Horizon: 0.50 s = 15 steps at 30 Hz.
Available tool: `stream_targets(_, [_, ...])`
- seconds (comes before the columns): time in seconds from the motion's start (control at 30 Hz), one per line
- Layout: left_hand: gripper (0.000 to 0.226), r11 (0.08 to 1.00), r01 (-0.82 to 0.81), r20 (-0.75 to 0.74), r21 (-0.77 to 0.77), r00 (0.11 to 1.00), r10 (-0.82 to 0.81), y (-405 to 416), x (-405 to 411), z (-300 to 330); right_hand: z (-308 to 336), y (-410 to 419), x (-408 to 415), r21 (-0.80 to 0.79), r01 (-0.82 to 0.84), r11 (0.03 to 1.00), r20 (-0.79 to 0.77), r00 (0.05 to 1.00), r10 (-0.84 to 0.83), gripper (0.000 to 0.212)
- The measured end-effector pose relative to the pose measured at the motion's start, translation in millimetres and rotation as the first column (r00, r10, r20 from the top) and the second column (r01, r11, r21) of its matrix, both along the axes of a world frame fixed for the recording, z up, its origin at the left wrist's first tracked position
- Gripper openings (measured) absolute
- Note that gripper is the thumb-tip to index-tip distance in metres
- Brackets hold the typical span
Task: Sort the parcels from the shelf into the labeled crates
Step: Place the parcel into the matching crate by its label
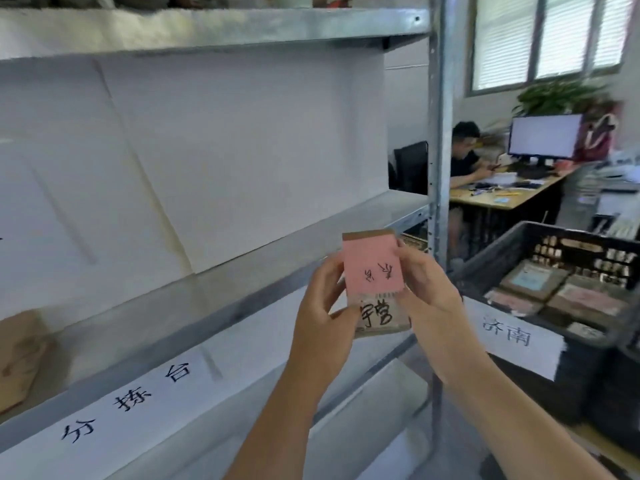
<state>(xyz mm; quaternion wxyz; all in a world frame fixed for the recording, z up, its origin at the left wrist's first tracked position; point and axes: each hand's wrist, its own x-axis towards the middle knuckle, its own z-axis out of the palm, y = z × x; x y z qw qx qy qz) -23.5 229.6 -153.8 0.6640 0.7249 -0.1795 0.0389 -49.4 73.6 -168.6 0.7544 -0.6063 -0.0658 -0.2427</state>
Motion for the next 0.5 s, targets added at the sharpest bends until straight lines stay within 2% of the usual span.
stream_targets(0.13, [0.071,0.995,0.100,-0.044,-0.008,0.994,-0.101,-83.3,10.6,-7.9,-8.0,-85.5,-15.7,-0.035,0.081,0.996,-0.008,0.997,-0.081,0.055])
stream_targets(0.3, [0.075,0.985,0.173,-0.052,0.026,0.984,-0.171,-193.1,7.9,-22.7,-21.9,-191.3,-31.8,-0.033,0.131,0.991,-0.013,0.991,-0.132,0.057])
stream_targets(0.43, [0.069,0.976,0.218,-0.112,0.009,0.970,-0.216,-272.8,3.4,-29.3,-27.8,-264.4,-48.5,-0.050,0.180,0.982,-0.083,0.979,-0.184,0.067])
stream_targets(0.5, [0.064,0.971,0.238,-0.136,-0.018,0.962,-0.238,-307.3,1.3,-30.7,-31.6,-293.0,-56.1,-0.110,0.226,0.968,-0.134,0.961,-0.240,0.070])
